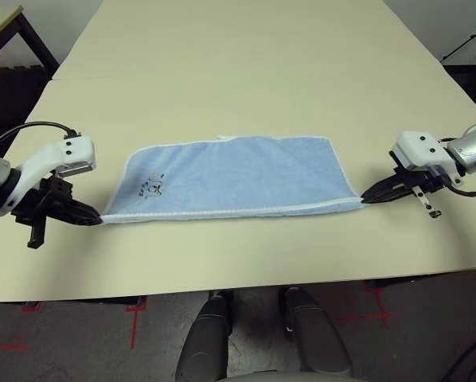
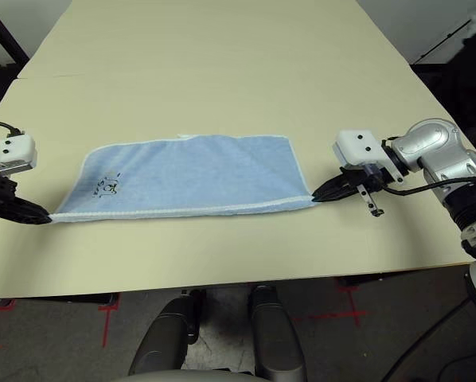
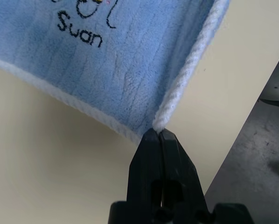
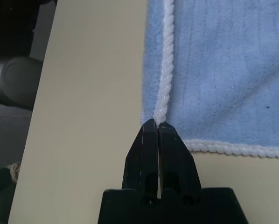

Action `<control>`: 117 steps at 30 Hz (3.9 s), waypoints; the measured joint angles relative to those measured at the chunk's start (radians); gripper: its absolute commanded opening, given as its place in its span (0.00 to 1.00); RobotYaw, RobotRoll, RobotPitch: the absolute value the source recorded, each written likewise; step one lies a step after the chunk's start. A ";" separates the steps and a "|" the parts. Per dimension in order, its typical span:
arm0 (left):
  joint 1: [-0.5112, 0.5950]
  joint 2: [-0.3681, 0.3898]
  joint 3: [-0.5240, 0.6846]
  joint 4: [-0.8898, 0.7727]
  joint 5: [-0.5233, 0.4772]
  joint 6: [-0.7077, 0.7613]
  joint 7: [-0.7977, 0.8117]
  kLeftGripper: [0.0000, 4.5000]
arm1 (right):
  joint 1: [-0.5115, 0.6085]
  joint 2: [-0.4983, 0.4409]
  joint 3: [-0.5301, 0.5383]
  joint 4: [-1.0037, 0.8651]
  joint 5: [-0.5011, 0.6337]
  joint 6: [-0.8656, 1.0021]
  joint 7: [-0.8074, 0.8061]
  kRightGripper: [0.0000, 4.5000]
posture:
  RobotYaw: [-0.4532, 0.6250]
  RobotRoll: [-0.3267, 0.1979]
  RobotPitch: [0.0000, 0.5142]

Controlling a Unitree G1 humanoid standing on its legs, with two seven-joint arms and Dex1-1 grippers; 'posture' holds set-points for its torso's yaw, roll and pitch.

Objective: Fold the towel and set it aside.

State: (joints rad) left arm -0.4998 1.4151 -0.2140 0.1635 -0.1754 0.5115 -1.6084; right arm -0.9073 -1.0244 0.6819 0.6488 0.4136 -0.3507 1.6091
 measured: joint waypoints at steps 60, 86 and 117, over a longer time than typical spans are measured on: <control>-0.490 -0.384 -0.033 0.638 0.349 -0.347 0.344 0.00 | -0.245 0.392 -0.366 0.537 -0.655 -0.152 -0.655 0.00 | 0.43 0.62 0.33; -0.499 -0.558 0.259 0.455 0.115 -0.159 0.474 1.00 | -0.253 0.592 -0.819 0.431 -0.208 0.157 -0.545 1.00 | 0.44 0.62 0.33; 0.124 -0.723 0.349 0.009 -0.154 -0.262 0.497 1.00 | 0.039 0.602 -0.802 0.053 -0.067 0.505 -0.355 1.00 | 0.43 0.62 0.35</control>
State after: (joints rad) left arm -0.3758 0.6919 0.1355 0.1722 -0.3299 0.2492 -1.1112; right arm -0.8684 -0.4224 -0.1200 0.7017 0.3461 0.1541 1.2543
